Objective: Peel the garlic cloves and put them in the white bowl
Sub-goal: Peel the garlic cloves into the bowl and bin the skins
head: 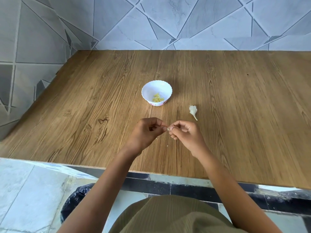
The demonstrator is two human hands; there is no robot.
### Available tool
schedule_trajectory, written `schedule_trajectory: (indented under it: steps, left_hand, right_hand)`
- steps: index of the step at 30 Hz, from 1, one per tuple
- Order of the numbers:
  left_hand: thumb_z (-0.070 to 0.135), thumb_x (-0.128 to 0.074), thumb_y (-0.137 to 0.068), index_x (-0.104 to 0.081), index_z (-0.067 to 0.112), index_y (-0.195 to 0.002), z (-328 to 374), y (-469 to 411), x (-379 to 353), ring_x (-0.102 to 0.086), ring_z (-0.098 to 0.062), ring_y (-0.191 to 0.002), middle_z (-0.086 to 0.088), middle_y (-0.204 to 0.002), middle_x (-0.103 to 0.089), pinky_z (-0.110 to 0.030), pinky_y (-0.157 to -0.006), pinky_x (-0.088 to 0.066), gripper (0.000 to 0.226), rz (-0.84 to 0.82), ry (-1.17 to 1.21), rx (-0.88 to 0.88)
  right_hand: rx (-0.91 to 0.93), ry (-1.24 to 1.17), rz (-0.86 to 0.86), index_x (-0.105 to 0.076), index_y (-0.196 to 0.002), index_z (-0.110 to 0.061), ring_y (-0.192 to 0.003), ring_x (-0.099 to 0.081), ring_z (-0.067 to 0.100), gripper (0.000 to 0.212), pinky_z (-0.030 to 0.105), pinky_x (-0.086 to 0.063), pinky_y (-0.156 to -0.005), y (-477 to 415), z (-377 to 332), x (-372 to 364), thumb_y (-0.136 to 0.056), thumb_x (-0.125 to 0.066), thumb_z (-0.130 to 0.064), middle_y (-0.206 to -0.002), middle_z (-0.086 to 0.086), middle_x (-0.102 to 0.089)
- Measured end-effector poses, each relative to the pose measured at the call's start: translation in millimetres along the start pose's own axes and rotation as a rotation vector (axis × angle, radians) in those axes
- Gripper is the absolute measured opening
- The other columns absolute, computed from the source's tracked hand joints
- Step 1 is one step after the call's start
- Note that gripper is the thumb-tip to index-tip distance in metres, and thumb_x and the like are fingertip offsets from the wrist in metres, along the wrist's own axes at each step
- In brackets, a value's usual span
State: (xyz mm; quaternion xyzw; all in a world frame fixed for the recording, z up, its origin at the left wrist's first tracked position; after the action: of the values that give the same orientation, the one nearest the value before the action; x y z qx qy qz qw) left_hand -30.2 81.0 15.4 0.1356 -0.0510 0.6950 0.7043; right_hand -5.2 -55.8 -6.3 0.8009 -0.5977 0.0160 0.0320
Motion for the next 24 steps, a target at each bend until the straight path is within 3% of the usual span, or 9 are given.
schedule_trajectory:
  steps: [7, 11, 13, 15, 17, 19, 21, 24]
  left_hand:
    - [-0.001, -0.066, -0.083, -0.071, 0.016, -0.081, -5, 2, 0, -0.053, -0.010, -0.067, 0.003, -0.069, -0.065, -0.023, -0.066, -0.046, 0.018, 0.008, 0.166, 0.020]
    - [-0.004, -0.066, -0.081, -0.071, 0.014, -0.081, -12, 2, 4, -0.055, -0.017, -0.073, 0.000, -0.074, -0.066, -0.029, -0.072, -0.049, 0.018, 0.036, 0.225, 0.044]
    - [-0.005, -0.066, -0.081, -0.070, 0.013, -0.081, -14, 2, 6, -0.056, -0.019, -0.073, -0.001, -0.075, -0.067, -0.028, -0.072, -0.050, 0.019, 0.044, 0.224, 0.047]
    - [-0.005, -0.066, -0.082, -0.070, 0.013, -0.081, -16, 1, 7, -0.058, -0.013, -0.070, -0.002, -0.075, -0.067, -0.023, -0.069, -0.051, 0.019, 0.057, 0.202, 0.048]
    - [-0.004, -0.066, -0.082, -0.070, 0.011, -0.083, -16, 1, 9, -0.059, -0.004, -0.066, -0.001, -0.075, -0.067, -0.015, -0.065, -0.049, 0.015, 0.079, 0.156, 0.048]
    - [-0.001, -0.066, -0.083, -0.069, 0.008, -0.086, -17, 0, 10, -0.058, 0.000, -0.063, 0.000, -0.074, -0.066, -0.012, -0.063, -0.047, 0.010, 0.095, 0.094, 0.042]
    - [0.001, -0.067, -0.084, -0.069, 0.007, -0.088, -18, 0, 12, -0.057, 0.003, -0.062, 0.002, -0.074, -0.066, -0.010, -0.061, -0.046, 0.008, 0.101, 0.051, 0.037]
    - [0.002, -0.065, -0.085, -0.070, 0.005, -0.088, -20, -1, 14, -0.055, 0.003, -0.058, 0.000, -0.071, -0.065, -0.011, -0.060, -0.045, 0.007, 0.105, 0.016, 0.041]
  right_hand:
    - [-0.125, -0.131, 0.037, -0.064, -0.071, -0.007, -0.055, -0.056, 0.006, 0.020, 0.018, -0.047, -0.055, 0, 10, 2, -0.089, -0.056, -0.002, -0.062, 0.002, -0.060]
    - [0.096, 0.272, 0.086, -0.057, -0.065, -0.003, -0.050, -0.046, 0.007, 0.026, 0.019, -0.035, -0.050, 1, 11, 8, -0.088, -0.063, -0.014, -0.055, 0.005, -0.053]
    - [0.196, 0.402, 0.081, -0.056, -0.065, -0.009, -0.050, -0.042, 0.004, 0.025, 0.016, -0.032, -0.049, 2, 12, 5, -0.086, -0.067, -0.017, -0.056, -0.002, -0.051]
    - [0.258, 0.398, 0.068, -0.058, -0.071, -0.015, -0.057, -0.049, 0.003, 0.017, 0.011, -0.037, -0.054, 3, 10, 1, -0.084, -0.068, -0.010, -0.064, -0.010, -0.054]
    - [0.325, 0.433, 0.059, -0.064, -0.080, -0.011, -0.068, -0.056, 0.005, 0.012, 0.008, -0.041, -0.060, 3, 6, -2, -0.081, -0.066, 0.001, -0.074, -0.007, -0.061]
    - [0.365, 0.484, 0.054, -0.066, -0.083, -0.008, -0.067, -0.058, 0.008, 0.012, 0.009, -0.043, -0.060, 3, 4, -4, -0.083, -0.060, 0.003, -0.077, -0.004, -0.064]
    - [0.368, 0.501, 0.044, -0.067, -0.084, -0.008, -0.063, -0.059, 0.005, 0.015, 0.017, -0.048, -0.057, 3, 5, -6, -0.087, -0.054, -0.001, -0.079, -0.007, -0.066]
    - [0.373, 0.501, 0.028, -0.068, -0.091, -0.010, -0.077, -0.066, 0.005, 0.024, 0.025, -0.055, -0.065, 5, 4, -8, -0.089, -0.046, -0.020, -0.084, -0.007, -0.069]
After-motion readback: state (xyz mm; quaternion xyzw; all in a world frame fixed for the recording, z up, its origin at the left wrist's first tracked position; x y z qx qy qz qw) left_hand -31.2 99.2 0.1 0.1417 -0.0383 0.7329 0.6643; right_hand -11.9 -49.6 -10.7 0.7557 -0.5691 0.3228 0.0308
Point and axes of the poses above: each hand's wrist, its own y-axis away from the middle knuckle, its own x-axis out of the back of the hand, z = x × y, the point moved 7 cm from there along -y, towards the middle knuckle
